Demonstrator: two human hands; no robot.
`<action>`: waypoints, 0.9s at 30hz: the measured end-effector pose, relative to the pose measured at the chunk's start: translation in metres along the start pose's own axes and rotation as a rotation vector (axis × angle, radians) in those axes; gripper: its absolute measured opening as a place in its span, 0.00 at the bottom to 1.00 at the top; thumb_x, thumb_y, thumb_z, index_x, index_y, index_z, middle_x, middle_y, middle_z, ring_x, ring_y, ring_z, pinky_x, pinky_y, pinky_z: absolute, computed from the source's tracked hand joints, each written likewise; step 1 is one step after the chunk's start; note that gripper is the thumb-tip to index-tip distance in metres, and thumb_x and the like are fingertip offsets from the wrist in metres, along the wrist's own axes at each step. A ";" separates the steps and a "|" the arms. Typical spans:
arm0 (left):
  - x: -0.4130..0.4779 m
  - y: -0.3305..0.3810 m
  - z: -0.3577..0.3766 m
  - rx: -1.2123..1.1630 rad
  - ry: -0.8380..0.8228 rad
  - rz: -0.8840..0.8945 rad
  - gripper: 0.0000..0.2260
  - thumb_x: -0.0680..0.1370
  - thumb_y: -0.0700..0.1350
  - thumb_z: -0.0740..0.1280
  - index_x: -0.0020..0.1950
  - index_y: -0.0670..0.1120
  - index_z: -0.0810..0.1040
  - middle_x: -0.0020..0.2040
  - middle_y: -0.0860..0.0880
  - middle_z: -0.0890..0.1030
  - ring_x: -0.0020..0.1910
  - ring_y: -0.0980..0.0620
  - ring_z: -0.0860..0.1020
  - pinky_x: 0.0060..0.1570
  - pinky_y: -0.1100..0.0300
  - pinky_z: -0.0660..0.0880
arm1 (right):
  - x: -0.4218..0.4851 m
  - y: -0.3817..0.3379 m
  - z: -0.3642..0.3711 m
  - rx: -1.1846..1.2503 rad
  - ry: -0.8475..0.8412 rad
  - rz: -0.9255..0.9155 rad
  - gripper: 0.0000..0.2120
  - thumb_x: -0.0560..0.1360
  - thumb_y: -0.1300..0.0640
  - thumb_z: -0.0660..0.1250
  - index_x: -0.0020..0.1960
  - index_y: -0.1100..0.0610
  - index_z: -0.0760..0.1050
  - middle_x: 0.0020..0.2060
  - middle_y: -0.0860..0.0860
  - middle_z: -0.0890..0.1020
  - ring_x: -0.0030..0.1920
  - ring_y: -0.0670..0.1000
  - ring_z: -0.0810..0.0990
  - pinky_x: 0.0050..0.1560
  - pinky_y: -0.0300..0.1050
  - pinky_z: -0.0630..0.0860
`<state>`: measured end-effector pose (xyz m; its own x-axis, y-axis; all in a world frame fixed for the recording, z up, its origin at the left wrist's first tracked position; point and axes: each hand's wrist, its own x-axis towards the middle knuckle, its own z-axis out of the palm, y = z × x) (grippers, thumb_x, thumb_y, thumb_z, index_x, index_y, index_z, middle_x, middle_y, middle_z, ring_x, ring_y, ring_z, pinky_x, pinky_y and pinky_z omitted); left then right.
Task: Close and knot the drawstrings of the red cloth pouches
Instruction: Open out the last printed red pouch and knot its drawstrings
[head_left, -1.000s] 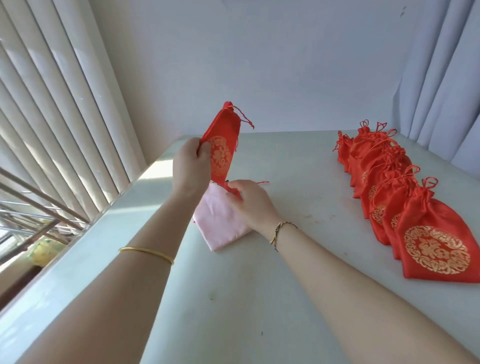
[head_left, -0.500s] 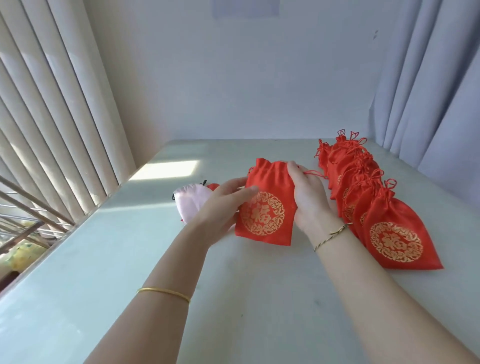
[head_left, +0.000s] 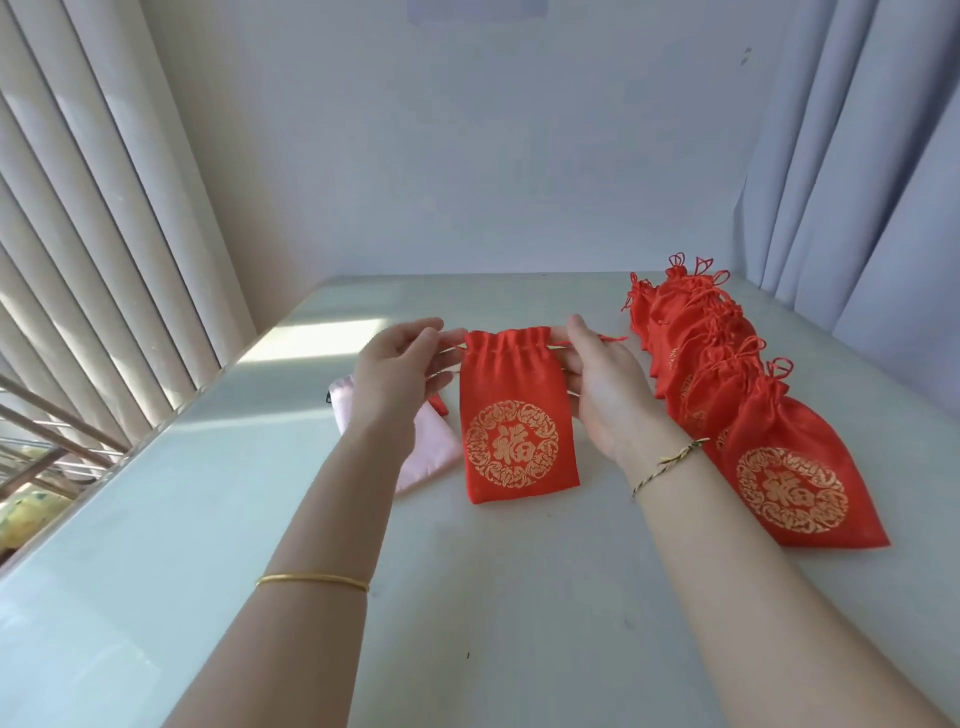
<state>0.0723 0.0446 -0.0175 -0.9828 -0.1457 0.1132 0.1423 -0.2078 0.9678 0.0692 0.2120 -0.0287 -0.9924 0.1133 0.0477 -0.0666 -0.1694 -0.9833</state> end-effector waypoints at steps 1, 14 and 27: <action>0.002 0.001 -0.004 0.068 0.027 0.033 0.08 0.80 0.38 0.59 0.56 0.42 0.75 0.44 0.48 0.84 0.37 0.56 0.81 0.40 0.63 0.77 | 0.000 -0.001 -0.001 -0.030 0.034 -0.001 0.17 0.81 0.50 0.54 0.44 0.56 0.78 0.37 0.52 0.81 0.34 0.48 0.78 0.36 0.40 0.73; 0.012 0.016 -0.041 0.789 0.036 0.190 0.06 0.76 0.40 0.65 0.40 0.44 0.79 0.32 0.50 0.80 0.30 0.52 0.74 0.36 0.60 0.70 | 0.000 -0.008 -0.015 -0.062 0.154 0.117 0.17 0.76 0.50 0.63 0.31 0.54 0.69 0.25 0.49 0.70 0.23 0.47 0.65 0.28 0.38 0.63; 0.012 0.019 -0.054 0.541 0.314 0.147 0.20 0.81 0.49 0.58 0.29 0.44 0.71 0.26 0.48 0.69 0.26 0.52 0.66 0.30 0.60 0.62 | 0.009 -0.012 -0.027 0.290 0.297 0.184 0.15 0.78 0.53 0.60 0.34 0.56 0.71 0.19 0.45 0.70 0.17 0.43 0.64 0.22 0.31 0.63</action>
<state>0.0699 -0.0134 -0.0095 -0.8648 -0.4287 0.2612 0.1128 0.3411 0.9332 0.0643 0.2419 -0.0212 -0.9207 0.3242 -0.2173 0.0401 -0.4751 -0.8790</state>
